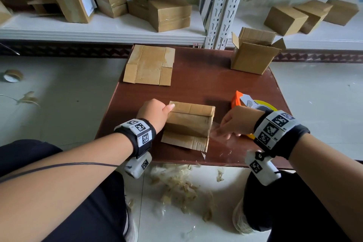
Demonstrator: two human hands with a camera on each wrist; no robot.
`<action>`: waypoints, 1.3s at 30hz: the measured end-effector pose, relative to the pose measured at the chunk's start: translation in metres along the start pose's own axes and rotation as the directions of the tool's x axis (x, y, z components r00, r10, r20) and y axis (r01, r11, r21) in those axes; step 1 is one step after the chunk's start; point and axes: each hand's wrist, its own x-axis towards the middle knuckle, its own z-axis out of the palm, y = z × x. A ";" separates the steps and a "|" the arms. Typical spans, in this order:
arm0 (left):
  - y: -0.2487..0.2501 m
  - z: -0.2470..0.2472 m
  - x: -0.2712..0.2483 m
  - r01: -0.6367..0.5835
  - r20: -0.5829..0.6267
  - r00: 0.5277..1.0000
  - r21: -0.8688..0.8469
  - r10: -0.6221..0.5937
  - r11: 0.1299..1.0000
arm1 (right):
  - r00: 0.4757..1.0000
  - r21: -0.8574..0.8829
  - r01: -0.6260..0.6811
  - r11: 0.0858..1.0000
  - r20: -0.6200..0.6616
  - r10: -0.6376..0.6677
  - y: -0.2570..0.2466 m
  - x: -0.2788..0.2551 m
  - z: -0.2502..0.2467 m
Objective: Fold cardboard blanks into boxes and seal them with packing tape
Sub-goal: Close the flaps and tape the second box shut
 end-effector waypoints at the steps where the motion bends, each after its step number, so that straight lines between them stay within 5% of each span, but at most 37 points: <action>1: -0.002 0.000 0.001 -0.023 -0.020 1.000 -0.004 0.022 1.000 | 1.000 -0.002 -0.002 1.000 0.003 0.002 0.003 0.000 0.000; 6: 0.005 0.003 -0.004 -0.154 -0.108 0.983 -0.073 0.145 0.985 | 1.000 0.073 0.019 0.997 0.022 -0.021 0.015 -0.005 -0.005; 10: 0.010 0.008 -0.001 -0.275 -0.096 0.956 0.027 0.276 0.961 | 0.999 0.185 0.033 0.982 0.028 -0.038 0.020 -0.012 -0.011; 16: 0.021 -0.001 -0.004 -0.243 0.045 0.970 0.086 0.240 0.966 | 0.999 0.251 0.022 0.968 -0.040 -0.012 0.028 -0.015 -0.018; 22: 0.027 -0.004 -0.013 -0.305 0.319 0.918 0.184 0.236 0.934 | 0.998 0.315 0.024 0.949 -0.069 -0.003 0.027 -0.018 -0.024; 30: 0.025 -0.012 -0.004 -0.287 0.256 0.941 0.247 0.223 0.926 | 0.991 0.365 0.108 0.925 -0.112 -0.072 0.010 -0.029 -0.036; 39: -0.008 -0.021 -0.003 -0.382 0.332 0.892 0.193 0.306 0.904 | 0.942 0.447 0.332 0.831 -0.101 -0.321 -0.038 -0.035 -0.034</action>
